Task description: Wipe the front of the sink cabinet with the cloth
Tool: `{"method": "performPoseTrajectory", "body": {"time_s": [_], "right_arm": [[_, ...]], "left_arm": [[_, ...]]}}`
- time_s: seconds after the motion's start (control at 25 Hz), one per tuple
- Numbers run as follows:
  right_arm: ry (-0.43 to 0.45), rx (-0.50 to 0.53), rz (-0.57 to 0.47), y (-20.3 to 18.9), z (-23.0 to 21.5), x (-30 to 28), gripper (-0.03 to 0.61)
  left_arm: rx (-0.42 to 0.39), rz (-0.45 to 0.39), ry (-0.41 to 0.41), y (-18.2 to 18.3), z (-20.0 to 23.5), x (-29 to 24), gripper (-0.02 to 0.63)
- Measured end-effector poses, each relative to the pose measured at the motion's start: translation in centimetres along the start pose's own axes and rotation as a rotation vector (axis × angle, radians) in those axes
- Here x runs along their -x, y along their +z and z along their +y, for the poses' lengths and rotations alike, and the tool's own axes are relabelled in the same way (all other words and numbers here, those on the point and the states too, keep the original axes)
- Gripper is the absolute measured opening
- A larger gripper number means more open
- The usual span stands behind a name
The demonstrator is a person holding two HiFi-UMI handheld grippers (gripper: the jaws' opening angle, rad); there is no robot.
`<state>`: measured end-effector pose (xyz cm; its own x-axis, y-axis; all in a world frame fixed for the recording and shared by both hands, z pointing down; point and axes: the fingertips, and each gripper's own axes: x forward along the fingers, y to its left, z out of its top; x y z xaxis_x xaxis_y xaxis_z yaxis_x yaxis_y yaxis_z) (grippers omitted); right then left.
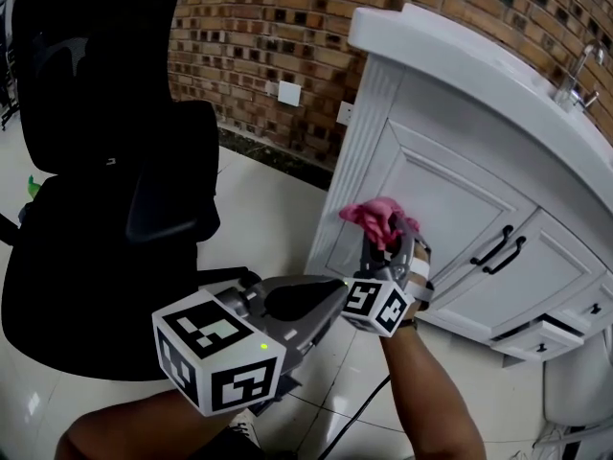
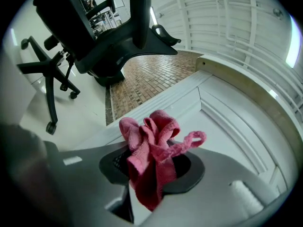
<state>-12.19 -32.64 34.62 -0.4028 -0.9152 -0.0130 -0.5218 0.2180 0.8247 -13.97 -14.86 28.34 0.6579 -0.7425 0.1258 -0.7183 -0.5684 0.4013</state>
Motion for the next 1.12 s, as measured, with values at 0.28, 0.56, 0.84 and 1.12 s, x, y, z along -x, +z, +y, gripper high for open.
{"method": "performPoseTrajectory", "body": {"time_s": [0.28,0.56,0.84,1.12], "right_arm": [[0.036,-0.008,0.023,-1.9,2.6,0.1,0.138],[0.086,-0.016,0.059,-4.0,5.5,0.3,0.138],[0.12,-0.033,0.087,-5.7,8.2,0.3,0.138],[0.159,-0.037,0.114,-7.5,10.8,0.3,0.138]], "left_arm": [[0.003,0.011,0.005,0.0,0.3,-0.1,0.005],[0.006,0.024,0.007,-0.4,0.4,-0.3,0.005],[0.011,0.025,0.012,-0.5,0.8,-0.1,0.005],[0.018,0.034,0.001,-0.7,0.6,-0.2,0.005]]}}
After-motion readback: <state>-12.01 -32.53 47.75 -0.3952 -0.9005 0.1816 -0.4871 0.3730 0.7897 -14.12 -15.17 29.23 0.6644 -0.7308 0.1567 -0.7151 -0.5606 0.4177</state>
